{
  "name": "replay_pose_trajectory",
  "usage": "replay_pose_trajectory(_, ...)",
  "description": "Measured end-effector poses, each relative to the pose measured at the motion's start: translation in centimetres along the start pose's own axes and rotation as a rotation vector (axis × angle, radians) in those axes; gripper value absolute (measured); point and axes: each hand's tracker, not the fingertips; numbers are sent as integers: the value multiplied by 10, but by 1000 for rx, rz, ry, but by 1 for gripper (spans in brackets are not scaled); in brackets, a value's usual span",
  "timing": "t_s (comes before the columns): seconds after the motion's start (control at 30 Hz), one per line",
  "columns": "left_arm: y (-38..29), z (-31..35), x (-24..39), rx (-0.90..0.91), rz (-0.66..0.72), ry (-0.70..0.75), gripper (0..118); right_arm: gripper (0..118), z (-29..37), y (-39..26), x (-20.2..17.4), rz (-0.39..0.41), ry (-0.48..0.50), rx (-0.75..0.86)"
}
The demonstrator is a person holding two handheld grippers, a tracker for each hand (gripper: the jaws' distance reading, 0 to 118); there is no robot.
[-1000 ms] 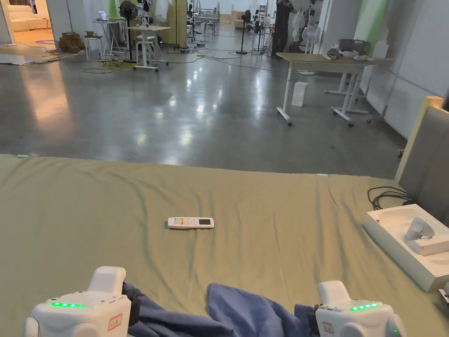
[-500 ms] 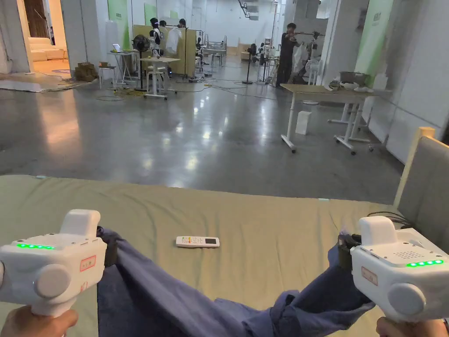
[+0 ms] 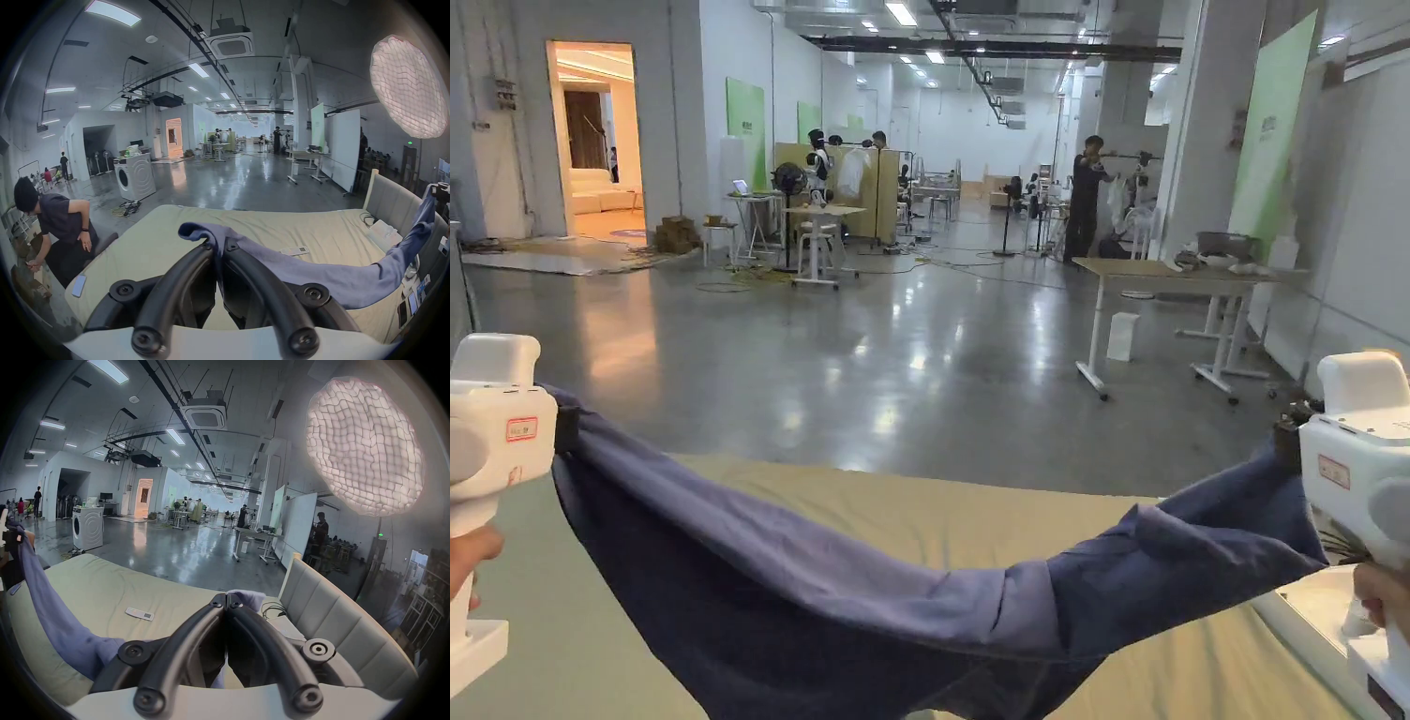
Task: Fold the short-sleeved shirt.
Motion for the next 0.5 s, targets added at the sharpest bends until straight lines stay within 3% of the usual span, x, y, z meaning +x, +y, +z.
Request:
replay_pose_trajectory(0.27,-8,-22,-32,-79,5,77,5,0,-7,-1,3,47,-65,-53)
replay_pose_trajectory(0.5,-24,-45,-15,-120,1,51,5,0,-32,-18,1,56,-99,-112)
